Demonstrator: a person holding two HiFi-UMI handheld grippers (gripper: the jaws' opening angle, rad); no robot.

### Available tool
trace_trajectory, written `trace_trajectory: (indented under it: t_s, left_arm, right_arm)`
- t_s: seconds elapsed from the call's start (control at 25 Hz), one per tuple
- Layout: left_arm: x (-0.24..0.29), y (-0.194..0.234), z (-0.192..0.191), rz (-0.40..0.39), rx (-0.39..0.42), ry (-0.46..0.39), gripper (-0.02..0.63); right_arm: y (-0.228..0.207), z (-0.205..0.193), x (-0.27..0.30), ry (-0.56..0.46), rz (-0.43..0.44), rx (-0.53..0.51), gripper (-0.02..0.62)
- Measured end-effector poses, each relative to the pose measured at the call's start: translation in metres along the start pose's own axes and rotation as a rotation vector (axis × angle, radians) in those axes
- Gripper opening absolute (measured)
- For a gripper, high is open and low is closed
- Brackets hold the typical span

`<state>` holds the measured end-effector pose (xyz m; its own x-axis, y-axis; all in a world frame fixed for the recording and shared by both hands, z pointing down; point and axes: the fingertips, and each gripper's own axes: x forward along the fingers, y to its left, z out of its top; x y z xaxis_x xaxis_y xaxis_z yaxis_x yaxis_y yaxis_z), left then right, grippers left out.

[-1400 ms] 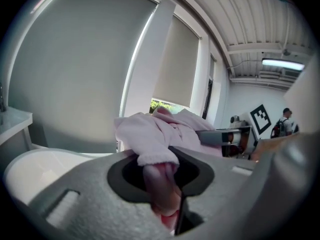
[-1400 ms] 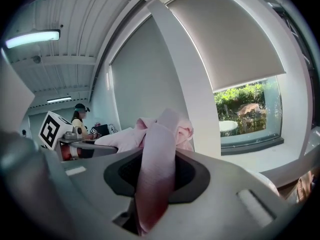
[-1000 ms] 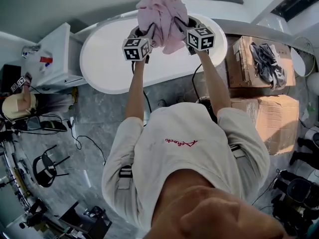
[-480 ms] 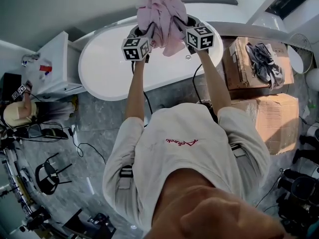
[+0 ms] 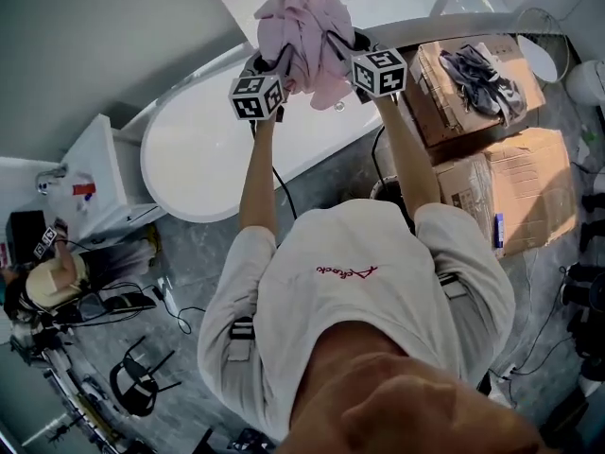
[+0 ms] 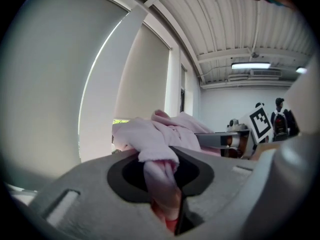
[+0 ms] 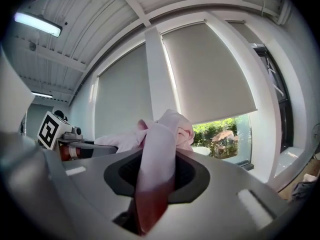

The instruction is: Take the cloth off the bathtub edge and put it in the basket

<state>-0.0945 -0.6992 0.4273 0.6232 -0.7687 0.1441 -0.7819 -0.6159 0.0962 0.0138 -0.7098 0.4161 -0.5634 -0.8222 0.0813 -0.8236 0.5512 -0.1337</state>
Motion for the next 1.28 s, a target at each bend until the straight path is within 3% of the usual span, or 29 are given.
trace_trajectory:
  t_s: [0.24, 0.68, 1.28]
  left_arm:
    - [0.034, -0.034, 0.003, -0.167, 0.021, 0.012, 0.098]
    - [0.066, -0.139, -0.001, -0.503, 0.048, 0.026, 0.098]
    - [0.036, -0.311, -0.031, -0.891, 0.091, 0.079, 0.098]
  right_arm:
    - [-0.032, 0.001, -0.038, -0.025, -0.17, 0.022, 0.107]
    - [-0.066, 0.0, -0.153, -0.06, -0.502, 0.028, 0.109]
    - [-0.049, -0.025, -0.341, -0.099, -0.887, 0.068, 0.109]
